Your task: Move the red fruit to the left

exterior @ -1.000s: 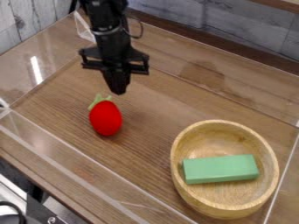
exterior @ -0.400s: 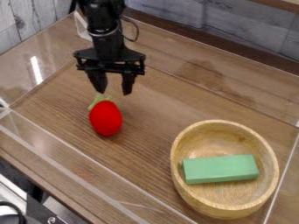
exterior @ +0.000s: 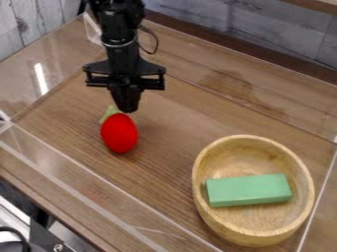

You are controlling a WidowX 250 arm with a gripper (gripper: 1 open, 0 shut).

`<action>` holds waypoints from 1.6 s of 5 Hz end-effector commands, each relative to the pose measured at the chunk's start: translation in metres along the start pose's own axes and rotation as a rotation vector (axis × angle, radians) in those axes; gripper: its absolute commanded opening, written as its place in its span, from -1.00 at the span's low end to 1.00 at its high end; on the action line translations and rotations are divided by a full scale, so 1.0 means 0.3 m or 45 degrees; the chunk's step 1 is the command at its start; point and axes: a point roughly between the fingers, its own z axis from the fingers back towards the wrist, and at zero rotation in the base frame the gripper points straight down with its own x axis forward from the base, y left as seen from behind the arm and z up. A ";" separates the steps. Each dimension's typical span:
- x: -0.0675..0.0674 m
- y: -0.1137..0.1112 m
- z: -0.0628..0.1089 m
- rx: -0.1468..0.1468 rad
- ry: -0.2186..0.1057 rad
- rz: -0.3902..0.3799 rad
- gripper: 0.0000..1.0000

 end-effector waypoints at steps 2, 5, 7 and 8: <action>0.076 -0.025 0.091 -0.033 -0.057 -0.124 1.00; 0.030 -0.143 0.096 -0.035 -0.050 -0.136 1.00; 0.082 -0.181 0.130 -0.031 -0.048 -0.138 1.00; 0.052 -0.207 0.170 -0.020 -0.044 -0.114 1.00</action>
